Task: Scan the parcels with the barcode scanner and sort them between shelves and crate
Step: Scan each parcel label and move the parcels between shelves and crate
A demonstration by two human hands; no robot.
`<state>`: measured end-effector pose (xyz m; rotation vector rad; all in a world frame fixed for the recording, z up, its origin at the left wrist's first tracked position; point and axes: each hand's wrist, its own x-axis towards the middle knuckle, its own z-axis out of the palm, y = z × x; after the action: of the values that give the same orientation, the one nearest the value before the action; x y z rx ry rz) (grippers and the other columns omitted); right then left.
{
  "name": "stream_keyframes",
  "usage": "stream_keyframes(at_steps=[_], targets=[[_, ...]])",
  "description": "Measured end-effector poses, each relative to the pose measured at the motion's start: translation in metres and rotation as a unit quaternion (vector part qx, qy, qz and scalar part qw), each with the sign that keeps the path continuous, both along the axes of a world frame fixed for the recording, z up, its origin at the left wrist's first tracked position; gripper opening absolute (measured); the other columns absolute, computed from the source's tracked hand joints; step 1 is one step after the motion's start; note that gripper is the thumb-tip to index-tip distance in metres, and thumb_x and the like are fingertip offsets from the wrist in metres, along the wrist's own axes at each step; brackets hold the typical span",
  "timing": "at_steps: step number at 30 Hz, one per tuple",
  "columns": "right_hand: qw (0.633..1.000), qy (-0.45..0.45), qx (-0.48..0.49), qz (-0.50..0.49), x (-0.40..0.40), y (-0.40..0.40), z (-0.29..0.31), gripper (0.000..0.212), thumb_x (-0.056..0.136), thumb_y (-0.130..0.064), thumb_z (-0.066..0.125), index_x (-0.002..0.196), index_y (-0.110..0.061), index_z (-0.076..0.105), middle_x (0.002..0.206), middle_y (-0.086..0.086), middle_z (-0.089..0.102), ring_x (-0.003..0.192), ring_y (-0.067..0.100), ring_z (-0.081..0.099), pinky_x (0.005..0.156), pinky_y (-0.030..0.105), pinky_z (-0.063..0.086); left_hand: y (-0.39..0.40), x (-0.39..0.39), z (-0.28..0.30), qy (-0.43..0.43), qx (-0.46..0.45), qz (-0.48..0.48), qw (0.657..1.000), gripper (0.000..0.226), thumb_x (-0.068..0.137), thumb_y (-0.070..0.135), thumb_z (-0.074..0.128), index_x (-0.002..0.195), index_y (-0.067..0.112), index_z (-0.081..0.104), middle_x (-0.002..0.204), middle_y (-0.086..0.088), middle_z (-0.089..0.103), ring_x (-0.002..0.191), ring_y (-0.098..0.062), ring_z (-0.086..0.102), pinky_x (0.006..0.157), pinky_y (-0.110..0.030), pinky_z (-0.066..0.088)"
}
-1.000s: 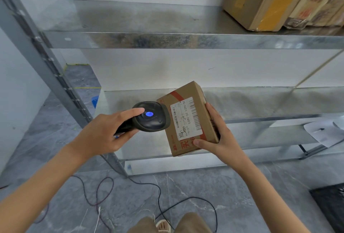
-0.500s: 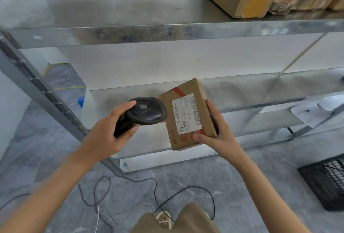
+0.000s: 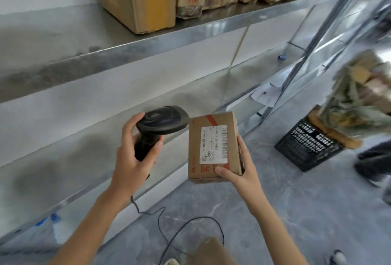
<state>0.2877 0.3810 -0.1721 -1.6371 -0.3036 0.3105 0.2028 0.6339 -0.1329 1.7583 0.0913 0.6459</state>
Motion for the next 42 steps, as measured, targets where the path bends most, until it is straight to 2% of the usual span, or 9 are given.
stream_keyframes(at_steps=[6,11,15,21,28,32,35,38,42], targets=[[0.987,0.005,0.023,-0.158,0.021,-0.072,0.003,0.098,0.065,-0.039,0.084,0.145,-0.053,0.03,0.146,-0.021,0.047,0.13,-0.003,0.049,0.094,0.015,0.049,-0.074,0.088,0.005,0.009,-0.047,-0.079,0.996,0.065,0.082,0.041,0.067,0.139,0.045,0.036,0.09,-0.009,0.068,0.053,-0.027,0.055,0.051,-0.04,0.05],[0.965,0.004,0.037,-0.261,0.044,-0.137,0.001,0.094,0.067,-0.029,0.085,0.142,-0.055,0.033,0.143,-0.024,0.051,0.128,-0.003,0.052,0.099,0.023,0.051,-0.141,0.15,0.013,0.014,-0.047,-0.167,0.985,0.063,0.082,0.04,0.068,0.135,0.054,0.037,0.092,-0.007,0.068,0.053,-0.026,0.055,0.052,-0.038,0.051],[0.94,0.005,0.048,-0.336,0.062,-0.183,0.003,0.098,0.065,-0.028,0.083,0.147,-0.048,0.033,0.143,-0.021,0.052,0.124,-0.006,0.053,0.087,0.014,0.051,-0.192,0.193,0.016,0.021,-0.049,-0.213,0.976,0.061,0.091,0.026,0.071,0.134,0.053,0.039,0.095,-0.008,0.069,0.054,-0.025,0.056,0.055,-0.041,0.051],[0.905,0.01,0.055,-0.422,0.095,-0.235,0.004,0.101,0.064,-0.033,0.085,0.149,-0.049,0.032,0.143,-0.021,0.052,0.128,0.001,0.052,0.106,0.041,0.048,-0.267,0.264,0.021,0.024,-0.041,-0.28,0.959,0.066,0.094,0.006,0.064,0.135,0.051,0.039,0.096,-0.007,0.068,0.055,-0.023,0.056,0.052,-0.033,0.051],[0.865,0.001,0.053,-0.499,0.158,-0.264,-0.008,0.092,0.064,-0.031,0.083,0.136,-0.061,0.035,0.138,-0.026,0.054,0.124,-0.003,0.054,0.091,0.023,0.052,-0.338,0.372,0.025,0.018,-0.038,-0.356,0.934,0.065,0.094,0.006,0.065,0.139,0.043,0.036,0.09,-0.005,0.068,0.054,-0.025,0.059,0.05,-0.035,0.053],[0.844,0.0,0.042,-0.535,0.213,-0.279,-0.011,0.1,0.061,-0.035,0.085,0.146,-0.052,0.033,0.139,-0.024,0.053,0.125,0.0,0.054,0.093,0.027,0.053,-0.372,0.449,0.025,0.013,-0.045,-0.402,0.914,0.065,0.095,0.007,0.065,0.141,0.042,0.035,0.094,-0.006,0.068,0.057,-0.025,0.061,0.052,-0.035,0.053],[0.828,-0.001,0.049,-0.559,0.252,-0.286,-0.011,0.099,0.065,-0.029,0.085,0.145,-0.052,0.032,0.134,-0.03,0.054,0.121,-0.005,0.055,0.082,0.019,0.055,-0.389,0.504,0.033,0.006,-0.044,-0.418,0.908,0.065,0.095,0.009,0.065,0.14,0.044,0.035,0.097,-0.011,0.067,0.056,-0.022,0.061,0.052,-0.034,0.052],[0.809,0.0,0.049,-0.585,0.291,-0.291,-0.007,0.1,0.073,-0.015,0.089,0.147,-0.05,0.033,0.134,-0.024,0.058,0.12,-0.002,0.058,0.085,0.024,0.057,-0.4,0.561,0.044,-0.003,-0.06,-0.437,0.898,0.064,0.095,0.006,0.064,0.138,0.044,0.036,0.091,-0.008,0.067,0.055,-0.022,0.06,0.051,-0.032,0.052],[0.785,0.0,0.059,-0.616,0.331,-0.303,-0.005,0.09,0.078,-0.005,0.083,0.138,-0.055,0.037,0.124,-0.031,0.061,0.115,-0.003,0.061,0.082,0.026,0.058,-0.417,0.625,0.056,-0.017,-0.067,-0.456,0.887,0.066,0.096,0.006,0.063,0.128,0.057,0.037,0.082,-0.008,0.067,0.053,-0.024,0.059,0.051,-0.033,0.054]])
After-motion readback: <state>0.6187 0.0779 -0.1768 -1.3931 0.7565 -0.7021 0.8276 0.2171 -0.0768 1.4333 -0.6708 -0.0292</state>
